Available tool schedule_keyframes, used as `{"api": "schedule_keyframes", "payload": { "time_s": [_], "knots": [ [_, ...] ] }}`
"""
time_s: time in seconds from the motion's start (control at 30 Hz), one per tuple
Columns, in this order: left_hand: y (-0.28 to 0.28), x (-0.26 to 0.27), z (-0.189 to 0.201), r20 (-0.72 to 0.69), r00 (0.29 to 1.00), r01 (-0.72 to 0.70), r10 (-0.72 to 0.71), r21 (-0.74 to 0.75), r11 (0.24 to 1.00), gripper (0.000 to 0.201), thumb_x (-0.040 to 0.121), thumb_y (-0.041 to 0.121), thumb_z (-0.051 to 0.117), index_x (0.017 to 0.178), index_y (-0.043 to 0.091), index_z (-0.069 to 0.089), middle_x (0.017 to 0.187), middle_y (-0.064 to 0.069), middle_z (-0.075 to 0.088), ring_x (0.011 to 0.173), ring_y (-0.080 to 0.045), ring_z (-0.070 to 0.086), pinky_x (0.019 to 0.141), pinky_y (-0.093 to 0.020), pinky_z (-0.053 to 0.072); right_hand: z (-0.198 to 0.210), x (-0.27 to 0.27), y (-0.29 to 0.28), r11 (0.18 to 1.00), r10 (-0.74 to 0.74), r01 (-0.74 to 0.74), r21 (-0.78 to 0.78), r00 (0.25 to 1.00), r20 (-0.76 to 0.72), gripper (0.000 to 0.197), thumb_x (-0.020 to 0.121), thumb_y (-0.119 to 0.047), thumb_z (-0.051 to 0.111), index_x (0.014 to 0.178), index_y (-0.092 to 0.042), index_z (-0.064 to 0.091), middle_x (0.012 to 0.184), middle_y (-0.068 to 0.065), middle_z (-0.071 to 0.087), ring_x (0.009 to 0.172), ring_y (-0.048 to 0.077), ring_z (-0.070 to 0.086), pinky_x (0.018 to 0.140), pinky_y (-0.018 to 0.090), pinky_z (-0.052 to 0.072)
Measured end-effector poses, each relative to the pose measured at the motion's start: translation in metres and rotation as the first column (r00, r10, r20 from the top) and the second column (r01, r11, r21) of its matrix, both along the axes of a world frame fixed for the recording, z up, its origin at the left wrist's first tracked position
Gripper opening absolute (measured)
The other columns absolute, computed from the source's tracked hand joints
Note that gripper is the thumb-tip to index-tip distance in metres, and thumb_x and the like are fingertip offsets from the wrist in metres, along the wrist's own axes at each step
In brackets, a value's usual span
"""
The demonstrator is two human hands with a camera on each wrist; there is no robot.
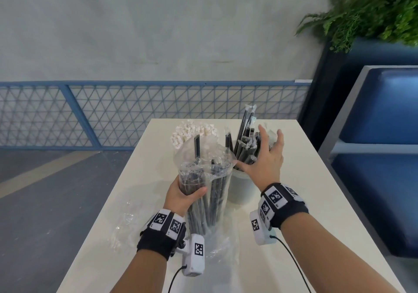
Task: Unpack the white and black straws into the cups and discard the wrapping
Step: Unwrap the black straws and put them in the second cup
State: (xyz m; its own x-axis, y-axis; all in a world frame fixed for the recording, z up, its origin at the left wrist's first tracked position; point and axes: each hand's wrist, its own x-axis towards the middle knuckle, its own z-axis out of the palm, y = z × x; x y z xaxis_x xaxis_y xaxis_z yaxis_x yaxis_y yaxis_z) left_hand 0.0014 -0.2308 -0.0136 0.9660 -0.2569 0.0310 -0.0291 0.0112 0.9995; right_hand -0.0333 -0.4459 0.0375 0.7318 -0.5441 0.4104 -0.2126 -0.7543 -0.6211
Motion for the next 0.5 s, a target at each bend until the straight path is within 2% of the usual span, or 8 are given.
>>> {"api": "schedule_keyframes", "payload": {
  "time_s": [0.07,0.13,0.2,0.27,0.33,0.43,0.5],
  "knots": [
    [-0.001,-0.001,0.000,-0.002,1.000,0.004,-0.004,-0.007,1.000,0.037,0.068,0.002,0.077,0.096,0.019,0.060,0.090,0.003,0.069,0.085,-0.008,0.066,0.066,-0.010,0.051,-0.003,0.004,-0.005,0.997,0.077,-0.075,0.026,0.994,-0.074,0.090,0.064,-0.032,0.083,0.139,-0.027,0.035,0.147,0.017,0.021,0.128,0.037,0.037,0.106,0.046,0.034],
    [-0.002,-0.002,-0.001,0.004,1.000,0.002,-0.002,-0.004,1.000,0.037,0.068,0.003,0.078,0.095,0.020,0.060,0.090,0.004,0.069,0.084,-0.006,0.066,0.066,-0.010,0.051,-0.003,0.008,-0.006,0.980,0.175,-0.164,0.112,0.979,-0.101,0.069,0.072,-0.017,0.077,0.132,-0.019,0.043,0.131,0.017,0.039,0.112,0.037,0.051,0.098,0.037,0.042],
    [-0.002,-0.002,-0.001,0.004,1.000,-0.001,0.001,-0.001,1.000,0.037,0.067,0.004,0.078,0.095,0.020,0.060,0.090,0.003,0.069,0.085,-0.008,0.066,0.068,-0.012,0.052,0.004,0.010,-0.007,0.967,0.225,-0.206,0.153,0.967,-0.118,0.060,0.076,-0.009,0.072,0.129,-0.014,0.045,0.128,0.018,0.042,0.105,0.034,0.055,0.091,0.028,0.042],
    [-0.002,-0.001,-0.002,0.003,1.000,-0.003,0.003,0.006,1.000,0.038,0.067,0.004,0.079,0.097,0.017,0.061,0.090,0.003,0.069,0.086,-0.009,0.066,0.068,-0.012,0.052,0.014,0.012,-0.008,0.968,0.220,-0.204,0.145,0.970,-0.101,0.057,0.076,-0.005,0.069,0.128,-0.011,0.046,0.131,0.019,0.042,0.101,0.029,0.054,0.083,0.020,0.037],
    [-0.002,-0.001,-0.002,0.000,1.000,-0.005,0.005,0.009,1.000,0.039,0.067,0.003,0.078,0.101,0.013,0.060,0.090,0.003,0.069,0.086,-0.010,0.066,0.068,-0.012,0.052,0.028,0.013,-0.010,0.973,0.200,-0.192,0.128,0.979,-0.049,0.055,0.074,-0.003,0.067,0.126,-0.011,0.048,0.130,0.019,0.044,0.103,0.028,0.051,0.080,0.015,0.032],
    [-0.001,-0.001,-0.001,-0.002,1.000,-0.008,0.008,0.006,1.000,0.039,0.068,0.002,0.078,0.101,0.012,0.060,0.091,0.002,0.069,0.086,-0.010,0.066,0.068,-0.012,0.052,0.047,0.011,-0.010,0.957,0.256,-0.247,0.151,0.966,-0.040,0.059,0.071,-0.002,0.067,0.125,-0.016,0.048,0.130,0.018,0.041,0.110,0.026,0.045,0.091,0.019,0.036],
    [-0.002,-0.001,0.000,-0.005,1.000,-0.013,0.013,0.001,1.000,0.038,0.068,0.001,0.077,0.099,0.014,0.060,0.090,0.002,0.069,0.084,-0.008,0.066,0.068,-0.011,0.052,0.056,0.006,-0.008,0.933,0.320,-0.305,0.189,0.946,-0.052,0.070,0.068,-0.005,0.070,0.130,-0.026,0.044,0.138,0.019,0.029,0.122,0.029,0.037,0.103,0.037,0.038]
  ]
}}
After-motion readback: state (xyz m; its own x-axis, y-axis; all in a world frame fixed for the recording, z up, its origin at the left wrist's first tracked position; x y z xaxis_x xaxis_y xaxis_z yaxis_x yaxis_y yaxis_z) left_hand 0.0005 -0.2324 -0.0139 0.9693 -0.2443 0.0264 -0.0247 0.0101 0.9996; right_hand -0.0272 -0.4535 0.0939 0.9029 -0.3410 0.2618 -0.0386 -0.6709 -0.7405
